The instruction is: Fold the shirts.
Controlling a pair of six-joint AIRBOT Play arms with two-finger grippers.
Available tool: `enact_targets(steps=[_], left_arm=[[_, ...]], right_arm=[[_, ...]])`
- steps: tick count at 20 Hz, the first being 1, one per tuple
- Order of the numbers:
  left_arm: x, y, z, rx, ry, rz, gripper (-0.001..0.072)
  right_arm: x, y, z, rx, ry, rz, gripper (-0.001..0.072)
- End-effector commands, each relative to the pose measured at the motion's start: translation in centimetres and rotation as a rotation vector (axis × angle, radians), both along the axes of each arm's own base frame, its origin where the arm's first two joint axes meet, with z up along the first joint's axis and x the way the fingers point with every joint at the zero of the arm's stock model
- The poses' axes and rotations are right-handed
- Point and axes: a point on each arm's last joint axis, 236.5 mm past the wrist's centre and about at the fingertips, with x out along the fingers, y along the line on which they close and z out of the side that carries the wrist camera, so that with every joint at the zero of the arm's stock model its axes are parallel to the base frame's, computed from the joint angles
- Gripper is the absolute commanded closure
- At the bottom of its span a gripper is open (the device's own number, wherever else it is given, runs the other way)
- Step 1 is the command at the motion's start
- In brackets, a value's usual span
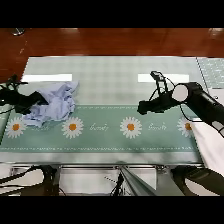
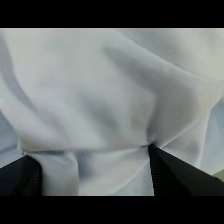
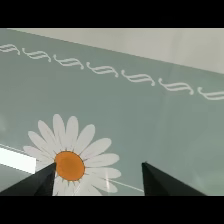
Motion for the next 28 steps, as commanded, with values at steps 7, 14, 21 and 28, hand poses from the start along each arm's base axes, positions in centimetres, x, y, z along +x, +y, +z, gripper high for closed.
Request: enact_targets(steps=[7,14,21,28], left_arm=[[4.1,-6.5,4.1,-0.046,-0.124,-0.187,0.0675],[6.9,-13.1,34.5,-0.119,-0.890,-0.320,0.0676],[-0.8,-22.0,53.1,-0.209,-1.346,-0.486,0.0676],[-3.7,-30.4,50.5,-0.391,-1.281,-0.642,0.0675]], right_arm=[[0.0,-0.5,3.5,-0.010,-0.101,-0.004,0.0093],[0.2,-4.2,17.1,0.033,-0.470,-0.153,0.0093],[-4.6,-5.9,23.3,0.132,-0.602,-0.198,0.0093],[-6.0,-7.0,23.5,0.104,-0.604,-0.202,0.0093]])
